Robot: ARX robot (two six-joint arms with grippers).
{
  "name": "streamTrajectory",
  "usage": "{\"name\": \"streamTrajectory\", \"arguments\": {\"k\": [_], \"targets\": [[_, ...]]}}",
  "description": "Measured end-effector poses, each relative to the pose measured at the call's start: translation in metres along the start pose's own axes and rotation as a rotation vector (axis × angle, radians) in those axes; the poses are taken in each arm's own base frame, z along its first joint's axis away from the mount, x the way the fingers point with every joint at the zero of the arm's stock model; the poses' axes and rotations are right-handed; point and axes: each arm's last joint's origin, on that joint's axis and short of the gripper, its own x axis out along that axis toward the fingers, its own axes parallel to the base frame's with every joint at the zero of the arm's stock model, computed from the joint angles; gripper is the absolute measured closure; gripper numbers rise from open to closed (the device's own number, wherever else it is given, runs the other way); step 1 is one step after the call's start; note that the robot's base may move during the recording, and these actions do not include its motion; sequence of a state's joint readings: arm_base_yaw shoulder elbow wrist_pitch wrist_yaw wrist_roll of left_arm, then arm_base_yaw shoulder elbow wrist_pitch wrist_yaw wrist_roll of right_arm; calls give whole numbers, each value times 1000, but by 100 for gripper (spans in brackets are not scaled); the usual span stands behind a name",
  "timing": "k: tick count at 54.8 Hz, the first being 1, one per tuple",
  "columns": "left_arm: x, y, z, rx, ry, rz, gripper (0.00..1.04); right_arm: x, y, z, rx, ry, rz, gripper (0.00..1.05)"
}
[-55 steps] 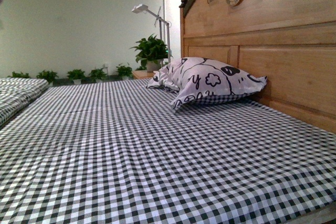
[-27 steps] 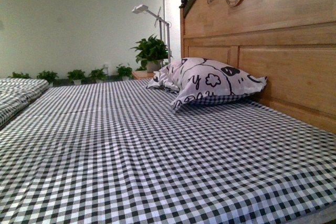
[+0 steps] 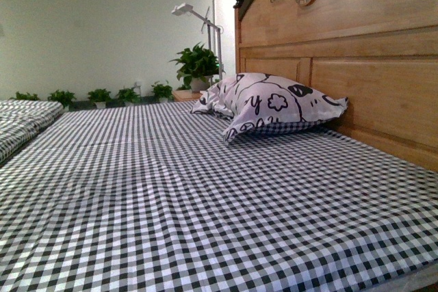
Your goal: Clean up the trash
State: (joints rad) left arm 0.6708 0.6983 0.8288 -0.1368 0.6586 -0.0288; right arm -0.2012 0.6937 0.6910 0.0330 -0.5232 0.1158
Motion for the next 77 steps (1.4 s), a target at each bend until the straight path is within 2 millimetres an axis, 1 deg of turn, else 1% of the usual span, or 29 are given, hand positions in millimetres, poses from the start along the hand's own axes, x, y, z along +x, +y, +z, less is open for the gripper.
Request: {"name": "streamTrajectory", "arguments": {"k": [77], "targets": [[0, 0, 0, -3, 0, 0, 77, 0, 0, 0, 0, 0, 0, 84]]}}
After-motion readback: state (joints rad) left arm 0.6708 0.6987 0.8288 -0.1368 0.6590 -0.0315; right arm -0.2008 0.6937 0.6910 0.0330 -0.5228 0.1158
